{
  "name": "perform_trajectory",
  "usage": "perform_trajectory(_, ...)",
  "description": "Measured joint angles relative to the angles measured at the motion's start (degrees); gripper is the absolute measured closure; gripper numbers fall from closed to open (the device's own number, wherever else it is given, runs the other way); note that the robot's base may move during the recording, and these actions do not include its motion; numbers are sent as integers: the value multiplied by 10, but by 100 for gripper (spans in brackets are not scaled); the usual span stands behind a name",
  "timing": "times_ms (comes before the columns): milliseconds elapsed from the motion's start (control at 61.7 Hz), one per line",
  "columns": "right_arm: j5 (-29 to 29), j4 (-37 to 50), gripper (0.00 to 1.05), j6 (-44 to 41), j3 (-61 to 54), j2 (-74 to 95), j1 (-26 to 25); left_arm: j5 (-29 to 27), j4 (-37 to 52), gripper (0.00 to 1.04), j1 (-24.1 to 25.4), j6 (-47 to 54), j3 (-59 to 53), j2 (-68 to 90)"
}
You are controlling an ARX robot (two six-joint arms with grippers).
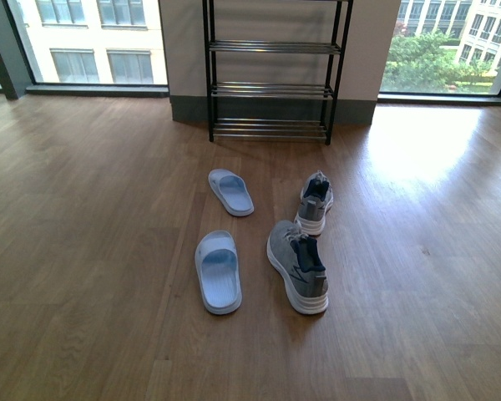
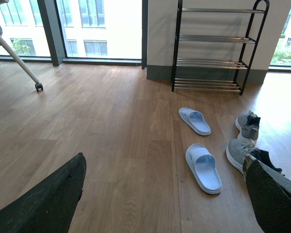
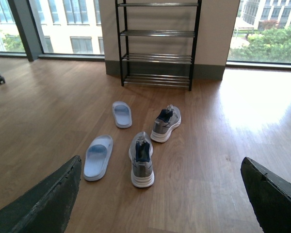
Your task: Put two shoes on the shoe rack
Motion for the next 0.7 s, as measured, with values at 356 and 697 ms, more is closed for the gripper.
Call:
perform_trajectory(356,0,0,9,0,0,0,0,0,0,9,0,0,0,0)
perform_trajectory(697,0,0,9,0,0,0,0,0,0,9,0,0,0,0)
